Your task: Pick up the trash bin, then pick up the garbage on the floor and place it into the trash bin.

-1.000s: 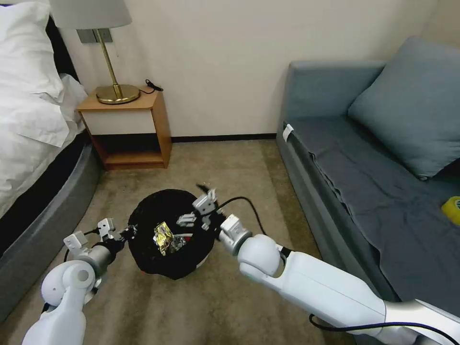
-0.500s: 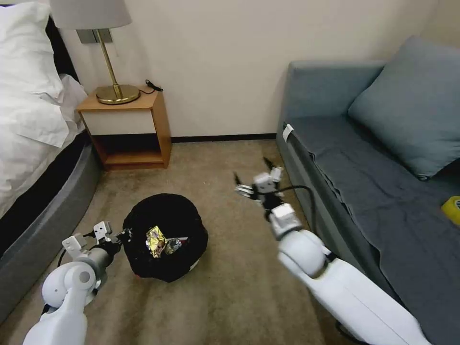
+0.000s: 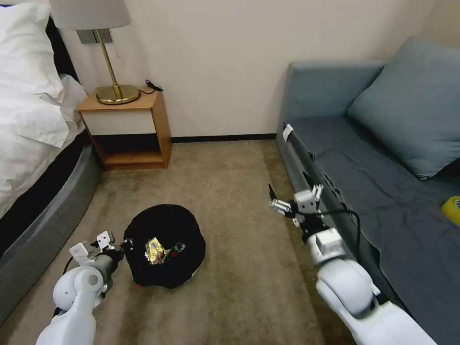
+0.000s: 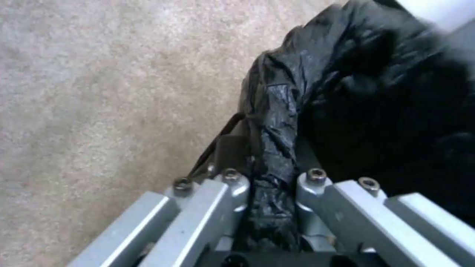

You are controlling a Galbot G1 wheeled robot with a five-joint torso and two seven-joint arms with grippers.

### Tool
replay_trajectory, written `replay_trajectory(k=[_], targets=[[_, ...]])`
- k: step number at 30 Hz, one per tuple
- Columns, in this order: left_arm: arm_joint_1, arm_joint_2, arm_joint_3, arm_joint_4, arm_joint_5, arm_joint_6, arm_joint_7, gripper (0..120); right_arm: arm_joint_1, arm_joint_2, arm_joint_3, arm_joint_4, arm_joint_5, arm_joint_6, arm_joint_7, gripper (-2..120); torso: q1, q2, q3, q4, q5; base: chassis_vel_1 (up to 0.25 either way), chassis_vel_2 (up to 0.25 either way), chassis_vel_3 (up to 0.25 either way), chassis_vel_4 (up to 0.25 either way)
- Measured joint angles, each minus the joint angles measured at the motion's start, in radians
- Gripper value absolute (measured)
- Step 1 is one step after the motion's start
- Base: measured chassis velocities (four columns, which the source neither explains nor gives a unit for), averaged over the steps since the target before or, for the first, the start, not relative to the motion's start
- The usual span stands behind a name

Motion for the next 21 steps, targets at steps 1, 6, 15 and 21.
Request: replay_trajectory(k=[1, 6, 15, 21], targets=[[0.0, 0.0, 0.0, 0.0, 0.001, 0.0, 0.004, 15, -0.007, 0.001, 0.005, 0.004, -0.001, 0.001, -0.002, 100, 0.0, 0.0, 0.0, 0.0001, 0.0, 0.0, 0.0, 0.0, 0.0], [0.012, -0.004, -0.002, -0.002, 0.042, -0.02, 0.063, 32, -0.067, 0.02, 0.058, 0.026, -0.012, 0.02, -0.02, 100, 0.0, 0.0, 0.0, 0.0003, -0.0001, 0.0, 0.0, 0.0, 0.0], [0.068, -0.026, -0.031, -0.035, 0.241, -0.255, 0.24, 68, -0.149, 0.064, 0.113, 0.047, -0.038, 0.047, -0.044, 100, 0.0, 0.0, 0.0, 0.0003, -0.0001, 0.0, 0.0, 0.0, 0.0], [0.181, -0.086, -0.043, -0.163, 0.382, -0.483, 0.321, 98, -0.214, 0.141, 0.151, 0.053, -0.077, 0.084, -0.063, 100, 0.0, 0.0, 0.0, 0.0003, 0.0, 0.0, 0.0, 0.0, 0.0]])
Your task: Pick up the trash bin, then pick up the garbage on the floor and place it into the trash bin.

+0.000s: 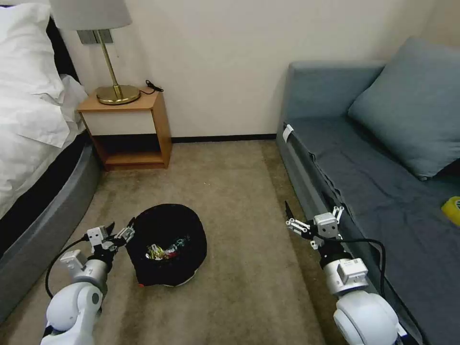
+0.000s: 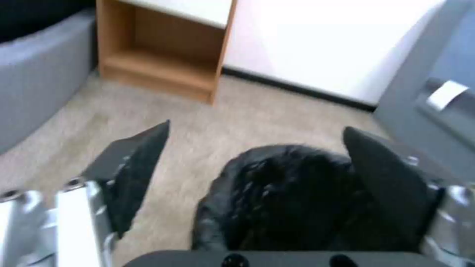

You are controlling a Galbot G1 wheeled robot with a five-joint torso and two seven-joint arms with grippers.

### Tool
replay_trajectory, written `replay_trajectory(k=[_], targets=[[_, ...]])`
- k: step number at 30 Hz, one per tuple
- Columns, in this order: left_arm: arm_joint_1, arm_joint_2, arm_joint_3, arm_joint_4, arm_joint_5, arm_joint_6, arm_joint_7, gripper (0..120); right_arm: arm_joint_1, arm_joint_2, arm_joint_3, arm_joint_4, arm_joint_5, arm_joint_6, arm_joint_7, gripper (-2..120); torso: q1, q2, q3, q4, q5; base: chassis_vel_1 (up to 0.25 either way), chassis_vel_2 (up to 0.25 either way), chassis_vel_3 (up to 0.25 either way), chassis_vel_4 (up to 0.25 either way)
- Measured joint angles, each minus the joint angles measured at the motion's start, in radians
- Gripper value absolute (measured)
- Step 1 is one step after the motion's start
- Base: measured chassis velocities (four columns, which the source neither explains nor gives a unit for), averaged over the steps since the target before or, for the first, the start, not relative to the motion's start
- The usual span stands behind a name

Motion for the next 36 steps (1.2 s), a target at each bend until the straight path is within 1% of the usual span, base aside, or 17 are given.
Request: replay_trajectory(k=[1, 3, 5, 6, 9, 10, 12, 14, 15, 18, 20, 22, 24, 28, 29, 32, 36], targets=[[0.0, 0.0, 0.0, 0.0, 0.0, 0.0, 0.0, 98, 0.0, 0.0, 0.0, 0.0, 0.0, 0.0, 0.0, 100, 0.0, 0.0, 0.0, 0.0, 0.0, 0.0, 0.0, 0.0, 0.0], [0.026, -0.023, -0.002, -0.024, 0.017, -0.039, 0.011, 100, -0.009, 0.02, 0.006, 0.001, -0.004, 0.006, 0.0, 100, 0.0, 0.0, 0.0, 0.0, -0.0002, 0.0, 0.0, 0.0, 0.0], [0.073, -0.061, 0.002, -0.07, 0.038, -0.097, 0.015, 100, -0.026, 0.044, 0.021, 0.008, -0.008, 0.012, 0.001, 100, 0.0, 0.0, 0.0, 0.0001, -0.0001, 0.0, 0.0, 0.0, 0.0], [0.073, -0.061, 0.002, -0.07, 0.038, -0.097, 0.015, 100, -0.026, 0.044, 0.021, 0.008, -0.008, 0.012, 0.001, 100, 0.0, 0.0, 0.0, 0.0001, -0.0001, 0.0, 0.0, 0.0, 0.0], [0.113, -0.095, 0.013, -0.115, 0.076, -0.178, 0.016, 100, -0.056, 0.061, 0.046, 0.017, -0.011, 0.028, 0.001, 100, 0.0, 0.0, 0.0, 0.0, -0.0001, 0.0, 0.0, 0.0, 0.0], [0.113, -0.095, 0.013, -0.115, 0.076, -0.178, 0.016, 100, -0.056, 0.061, 0.046, 0.017, -0.011, 0.028, 0.001, 100, 0.0, 0.0, 0.0, 0.0, -0.0001, 0.0, 0.0, 0.0, 0.0], [0.131, -0.107, 0.018, -0.139, 0.1, -0.221, 0.02, 100, -0.076, 0.073, 0.06, 0.022, -0.015, 0.04, 0.0, 100, 0.0, 0.0, 0.0, -0.0001, -0.0001, 0.0, 0.0, 0.0, 0.0], [0.14, -0.11, 0.019, -0.148, 0.11, -0.234, 0.021, 100, -0.085, 0.08, 0.065, 0.026, -0.016, 0.042, 0.0, 100, 0.0, 0.0, 0.0, -0.0001, 0.0, 0.0, 0.0, 0.0, 0.0], [0.155, -0.115, 0.024, -0.16, 0.119, -0.254, 0.021, 100, -0.096, 0.09, 0.069, 0.03, -0.018, 0.043, 0.0, 100, 0.0, 0.0, 0.0, -0.0001, -0.0001, 0.0, 0.0, 0.0, 0.0], [0.196, -0.123, 0.045, -0.184, 0.13, -0.279, 0.015, 100, -0.112, 0.11, 0.071, 0.033, -0.031, 0.049, 0.0, 100, 0.0, 0.0, 0.0, 0.0, 0.0, 0.0, 0.0, 0.0, 0.0], [0.206, -0.124, 0.052, -0.188, 0.135, -0.286, 0.011, 100, -0.116, 0.115, 0.072, 0.033, -0.034, 0.051, 0.0, 100, 0.0, 0.0, 0.0, 0.0, -0.0002, 0.0, 0.0, 0.0, 0.0], [0.228, -0.126, 0.068, -0.203, 0.155, -0.299, -0.008, 100, -0.123, 0.127, 0.075, 0.034, -0.042, 0.056, 0.0, 100, 0.0, 0.0, 0.0, 0.0, -0.0002, 0.0, 0.0, 0.0, 0.0], [0.235, -0.126, 0.075, -0.212, 0.158, -0.299, -0.018, 100, -0.126, 0.131, 0.077, 0.035, -0.045, 0.058, 0.0, 100, 0.0, 0.0, 0.0, 0.0, -0.0002, 0.0, 0.0, 0.0, 0.0], [0.26, -0.119, 0.129, -0.266, 0.169, -0.277, -0.055, 100, -0.14, 0.153, 0.091, 0.041, -0.062, 0.071, -0.002, 100, 0.0, 0.0, 0.0, 0.0, -0.0001, 0.0, 0.0, 0.0, 0.0], [0.26, -0.119, 0.129, -0.266, 0.169, -0.277, -0.055, 100, -0.14, 0.153, 0.091, 0.041, -0.062, 0.071, -0.002, 100, 0.0, 0.0, 0.0, 0.0, -0.0001, 0.0, 0.0, 0.0, 0.0], [0.267, -0.108, 0.164, -0.292, 0.158, -0.254, -0.071, 100, -0.158, 0.168, 0.104, 0.049, -0.076, 0.079, -0.007, 100, 0.0, 0.0, 0.0, -0.0001, -0.0002, 0.0, 0.0, 0.0, 0.0], [0.275, -0.096, 0.18, -0.306, 0.152, -0.235, -0.088, 100, -0.175, 0.181, 0.112, 0.054, -0.092, 0.087, -0.013, 100, 0.0, 0.0, 0.0, -0.0001, -0.0002, 0.0, 0.0, 0.0, 0.0]])
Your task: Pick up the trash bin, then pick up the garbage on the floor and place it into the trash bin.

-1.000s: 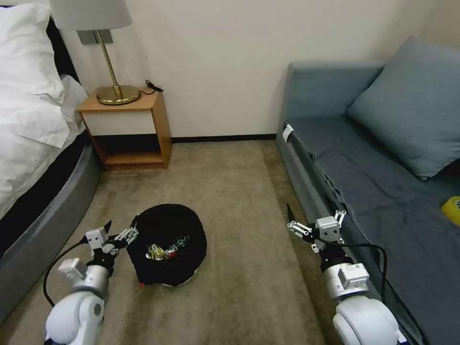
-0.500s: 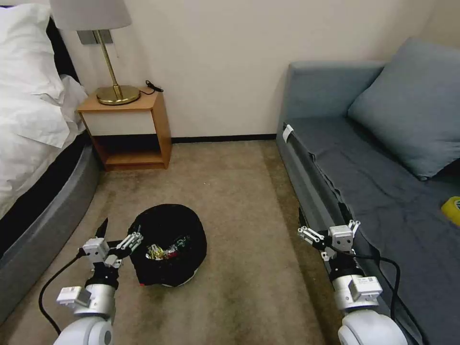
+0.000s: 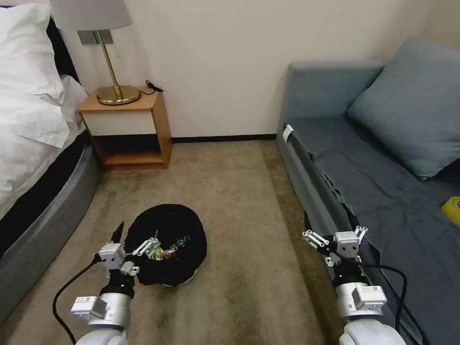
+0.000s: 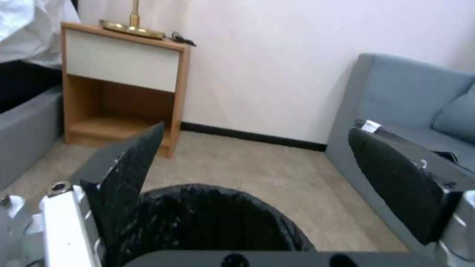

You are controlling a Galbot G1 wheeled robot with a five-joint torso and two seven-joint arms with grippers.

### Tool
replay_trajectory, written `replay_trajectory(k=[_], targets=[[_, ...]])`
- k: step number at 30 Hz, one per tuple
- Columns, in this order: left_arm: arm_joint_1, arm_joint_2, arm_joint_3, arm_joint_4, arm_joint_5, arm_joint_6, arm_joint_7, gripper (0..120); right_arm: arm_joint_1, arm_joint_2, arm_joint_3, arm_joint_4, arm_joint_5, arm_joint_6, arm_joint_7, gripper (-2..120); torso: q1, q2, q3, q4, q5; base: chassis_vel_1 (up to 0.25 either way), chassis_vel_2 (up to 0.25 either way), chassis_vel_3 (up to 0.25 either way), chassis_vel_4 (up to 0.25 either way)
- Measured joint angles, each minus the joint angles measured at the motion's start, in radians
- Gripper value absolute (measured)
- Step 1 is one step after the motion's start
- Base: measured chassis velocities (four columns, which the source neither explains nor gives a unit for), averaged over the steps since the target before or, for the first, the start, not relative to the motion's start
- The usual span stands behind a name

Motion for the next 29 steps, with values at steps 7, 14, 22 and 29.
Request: replay_trajectory(k=[7, 14, 22, 29], targets=[[0.001, 0.016, 0.012, -0.006, -0.001, 0.006, -0.007, 100, -0.016, 0.019, 0.003, 0.003, -0.024, 0.005, -0.003, 100, 0.0, 0.0, 0.0, 0.0, -0.0001, 0.0, 0.0, 0.0, 0.0], [0.003, 0.027, 0.012, -0.007, 0.017, -0.002, -0.013, 100, -0.017, 0.026, 0.014, 0.001, -0.031, 0.01, -0.008, 100, 0.0, 0.0, 0.0, 0.0001, 0.0, 0.0, 0.0, 0.0, 0.0], [0.002, 0.027, 0.012, -0.004, 0.02, -0.001, -0.014, 100, -0.018, 0.025, 0.019, 0.001, -0.037, 0.002, -0.008, 100, 0.0, 0.0, 0.0, 0.0, 0.0, 0.0, 0.0, 0.0, 0.0], [0.002, 0.027, 0.012, -0.003, 0.02, -0.001, -0.014, 100, -0.018, 0.024, 0.019, 0.001, -0.037, 0.001, -0.008, 100, 0.0, 0.0, 0.0, 0.0, 0.0, 0.0, 0.0, 0.0, 0.0]])
